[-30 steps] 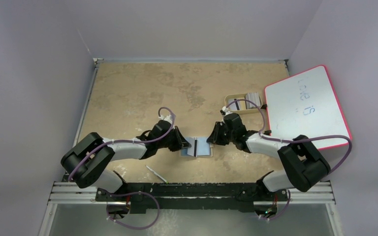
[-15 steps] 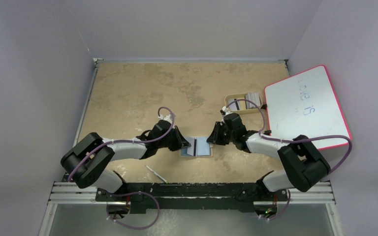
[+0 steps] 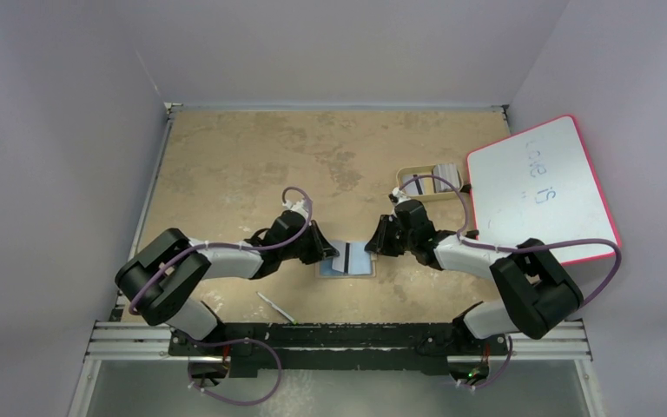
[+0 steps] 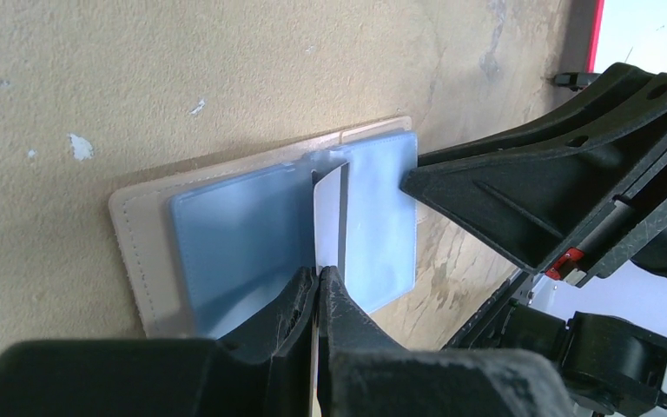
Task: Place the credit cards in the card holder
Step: Insert the credit card into the card holder.
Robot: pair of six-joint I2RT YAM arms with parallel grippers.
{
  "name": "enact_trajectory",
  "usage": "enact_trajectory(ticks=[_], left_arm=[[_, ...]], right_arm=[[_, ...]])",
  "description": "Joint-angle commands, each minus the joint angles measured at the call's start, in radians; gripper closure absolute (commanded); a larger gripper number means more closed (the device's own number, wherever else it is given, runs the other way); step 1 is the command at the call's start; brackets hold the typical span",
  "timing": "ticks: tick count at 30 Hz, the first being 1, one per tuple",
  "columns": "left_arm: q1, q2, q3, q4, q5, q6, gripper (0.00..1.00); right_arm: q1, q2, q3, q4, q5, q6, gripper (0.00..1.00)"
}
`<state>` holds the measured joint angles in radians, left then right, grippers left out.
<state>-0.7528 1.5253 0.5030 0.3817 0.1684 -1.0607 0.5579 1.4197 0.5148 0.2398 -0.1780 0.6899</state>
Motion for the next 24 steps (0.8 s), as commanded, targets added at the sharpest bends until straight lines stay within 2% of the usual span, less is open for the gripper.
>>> enact_trajectory(ticks=[1,15,19,24], left_arm=[[0.003,0.026,0.008,0.037,-0.034,0.055,1.0],[-0.045,0.06,-0.028,0.154,-0.046,-0.015,1.0],[-0.049,0.047,-0.029,0.143,-0.046,-0.037,0.89],[-0.049,0.024,-0.01,0.082,-0.063,-0.031,0.79]], right_arm=[[0.004,0.011,-0.017,0.024,0.003,-0.006,0.79],[0.004,-0.002,-0.035,0.052,0.007,0.033,0.79],[0.004,-0.036,-0.013,0.001,0.036,0.029,0.72],[0.004,-0.118,0.018,-0.078,0.057,0.019,0.7]])
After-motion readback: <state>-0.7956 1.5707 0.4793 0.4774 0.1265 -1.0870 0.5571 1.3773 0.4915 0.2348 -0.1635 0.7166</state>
